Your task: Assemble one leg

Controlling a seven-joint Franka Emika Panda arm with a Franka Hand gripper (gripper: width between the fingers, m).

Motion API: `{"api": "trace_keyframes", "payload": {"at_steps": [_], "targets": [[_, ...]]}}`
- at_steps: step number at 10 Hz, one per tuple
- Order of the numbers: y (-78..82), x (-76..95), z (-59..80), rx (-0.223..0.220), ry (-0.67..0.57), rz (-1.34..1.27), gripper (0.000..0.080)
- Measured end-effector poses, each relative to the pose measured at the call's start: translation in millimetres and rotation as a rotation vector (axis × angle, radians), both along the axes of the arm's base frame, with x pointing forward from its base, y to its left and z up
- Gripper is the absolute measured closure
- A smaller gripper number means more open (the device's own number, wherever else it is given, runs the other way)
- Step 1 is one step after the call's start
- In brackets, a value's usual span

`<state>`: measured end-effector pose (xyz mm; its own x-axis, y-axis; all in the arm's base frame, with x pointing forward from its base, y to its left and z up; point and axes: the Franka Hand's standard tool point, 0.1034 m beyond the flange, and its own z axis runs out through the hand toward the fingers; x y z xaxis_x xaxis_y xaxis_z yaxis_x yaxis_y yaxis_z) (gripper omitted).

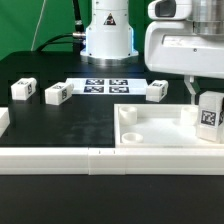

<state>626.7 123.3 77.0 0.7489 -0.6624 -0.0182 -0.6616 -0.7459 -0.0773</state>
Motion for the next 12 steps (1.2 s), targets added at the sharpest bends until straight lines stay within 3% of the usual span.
{"api": "trace_keyframes", "payload": {"at_steps": [7, 10, 11, 12], "targets": [[4.9, 1.9, -0.6, 0.060, 0.052, -0.789, 0.0505], [4.2, 2.4, -0.7, 0.079, 0.067, -0.906, 0.0505], [4.6, 2.3, -0.8, 0.078, 0.066, -0.887, 0.0464], [4.2, 2.4, -0.9, 0.076, 0.062, -0.836, 0.0280]]}}
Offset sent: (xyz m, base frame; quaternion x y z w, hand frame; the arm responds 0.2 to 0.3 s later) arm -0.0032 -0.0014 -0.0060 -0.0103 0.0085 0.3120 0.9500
